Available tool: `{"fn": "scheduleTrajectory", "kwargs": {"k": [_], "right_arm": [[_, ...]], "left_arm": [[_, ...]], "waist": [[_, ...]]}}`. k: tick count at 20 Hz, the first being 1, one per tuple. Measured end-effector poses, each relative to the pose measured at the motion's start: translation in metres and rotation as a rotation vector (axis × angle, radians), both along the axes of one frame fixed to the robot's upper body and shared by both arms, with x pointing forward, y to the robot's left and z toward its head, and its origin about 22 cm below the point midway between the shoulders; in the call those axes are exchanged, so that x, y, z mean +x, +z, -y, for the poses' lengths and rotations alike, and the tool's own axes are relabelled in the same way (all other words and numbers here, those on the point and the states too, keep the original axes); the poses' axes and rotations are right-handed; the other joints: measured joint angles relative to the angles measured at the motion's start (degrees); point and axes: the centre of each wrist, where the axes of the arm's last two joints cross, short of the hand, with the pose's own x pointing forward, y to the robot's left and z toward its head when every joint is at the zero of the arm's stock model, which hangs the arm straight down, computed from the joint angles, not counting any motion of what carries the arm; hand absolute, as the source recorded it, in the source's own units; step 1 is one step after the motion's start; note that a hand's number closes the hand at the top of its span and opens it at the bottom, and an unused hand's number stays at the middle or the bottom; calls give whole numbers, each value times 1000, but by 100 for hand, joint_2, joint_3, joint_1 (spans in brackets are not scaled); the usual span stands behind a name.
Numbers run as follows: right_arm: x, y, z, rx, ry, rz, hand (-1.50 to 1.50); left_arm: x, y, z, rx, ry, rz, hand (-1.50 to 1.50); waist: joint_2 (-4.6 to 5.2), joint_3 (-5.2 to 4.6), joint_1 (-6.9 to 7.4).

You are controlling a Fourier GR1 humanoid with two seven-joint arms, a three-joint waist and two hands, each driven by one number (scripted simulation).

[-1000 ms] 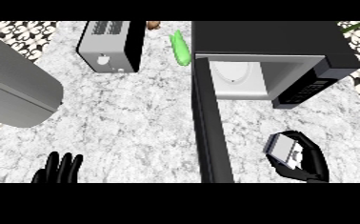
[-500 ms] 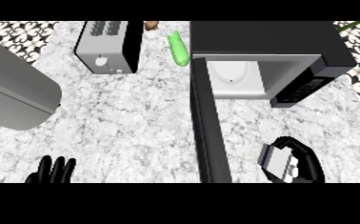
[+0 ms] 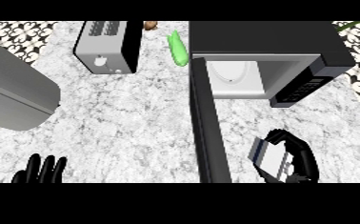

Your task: Pick up the milk, place it into the microwave and close the microwave

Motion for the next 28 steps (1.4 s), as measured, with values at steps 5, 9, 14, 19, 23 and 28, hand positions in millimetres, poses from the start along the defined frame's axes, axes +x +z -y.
{"fn": "scheduleTrajectory", "kwargs": {"k": [5,9,14,19,23,28], "right_arm": [[29,29,-32,-29,13,39,150],[52,44,-48,-92,-16,43,150],[93,72,-61,-184,-85,1,150],[138,88,-69,-267,-143,-25,150],[167,97,-61,-324,-196,-43,150],[191,110,-54,-393,-300,-46,150]], "left_arm": [[-4,5,-6,-7,-4,-2,-150],[-5,3,-12,-6,-2,-9,-150],[-2,10,-22,2,-2,-9,-150],[0,5,-23,0,-10,-11,-150],[1,4,-25,2,-23,-6,-150],[3,-4,-22,-1,-46,-7,-150]], "waist": [[3,0,27],[9,1,49],[21,4,72],[38,6,130],[67,10,209],[116,16,306]]}}
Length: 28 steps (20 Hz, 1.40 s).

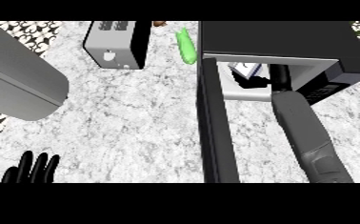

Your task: Pick up the milk, place it into the microwave and close the microwave

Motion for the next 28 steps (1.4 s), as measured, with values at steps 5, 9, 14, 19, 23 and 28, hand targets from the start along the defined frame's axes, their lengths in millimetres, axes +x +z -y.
{"fn": "scheduleTrajectory", "kwargs": {"k": [5,9,14,19,23,28], "right_arm": [[10,8,10,-77,-154,62,150],[18,16,10,-210,-167,86,-150],[23,19,7,-293,-110,60,-150],[27,20,-8,-315,-53,28,-150],[28,18,-25,-300,-34,18,-150],[31,22,-25,-272,-60,32,-150]], "left_arm": [[0,-2,0,8,-7,-3,-150],[2,-5,-2,26,2,-13,-150],[4,-6,-4,49,1,-8,-150],[5,-10,-1,61,-12,-8,-150],[2,-9,-1,72,-14,-9,-150],[-1,-6,0,80,-11,-14,-150]], "waist": [[46,9,99],[66,8,164],[92,9,208],[96,10,214],[76,7,195],[66,8,159]]}}
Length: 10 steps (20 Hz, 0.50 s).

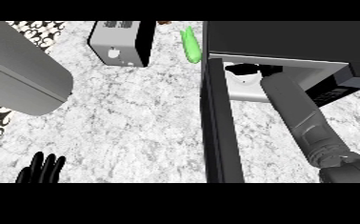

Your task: Pick up the milk, place it into the microwave and close the microwave

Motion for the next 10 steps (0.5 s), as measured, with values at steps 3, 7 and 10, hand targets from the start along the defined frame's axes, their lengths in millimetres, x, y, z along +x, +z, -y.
{"fn": "scheduleTrajectory", "kwargs": {"k": [3,7,10], "right_arm": [[2,4,8,17,-34,17,-150],[0,2,10,32,-62,39,-150],[0,4,24,40,-70,58,-150]], "left_arm": [[-4,0,2,2,-3,0,-150],[-5,1,4,8,-3,1,-150],[-5,3,4,6,-8,3,-150]], "waist": [[-2,0,2],[-13,-1,-41],[5,6,-48]]}}
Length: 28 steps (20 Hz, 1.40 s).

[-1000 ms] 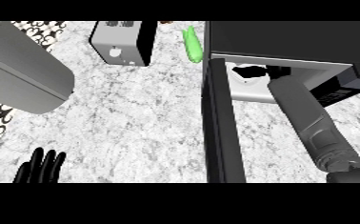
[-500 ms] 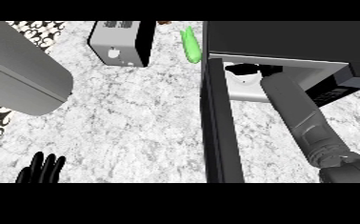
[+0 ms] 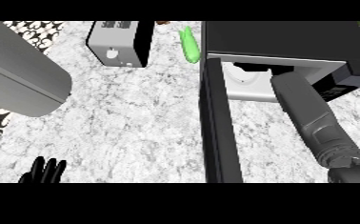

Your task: Pick up the milk, place it into the microwave and close the microwave

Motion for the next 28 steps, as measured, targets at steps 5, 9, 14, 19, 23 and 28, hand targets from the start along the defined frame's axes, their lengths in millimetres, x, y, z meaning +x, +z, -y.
{"fn": "scheduleTrajectory", "kwargs": {"k": [5,9,14,19,23,28], "right_arm": [[0,2,9,6,-13,14,-150],[-2,1,17,26,-7,18,-150],[-2,1,19,105,70,-5,-150],[-4,-2,20,192,123,-25,-150],[-5,-3,21,245,177,-54,-150],[-7,-6,22,324,245,-82,-150]], "left_arm": [[-2,-5,6,9,-4,-5,-150],[-2,-7,9,6,8,-6,-150],[-4,-6,14,10,22,-6,-150],[-7,-8,13,6,29,-15,-150],[-8,-7,13,-1,20,-18,-150],[-6,-8,15,-7,24,-13,-150]], "waist": [[22,17,1],[23,-10,18],[13,-16,0],[-14,-43,-16],[-34,-67,-31],[-66,-95,-65]]}}
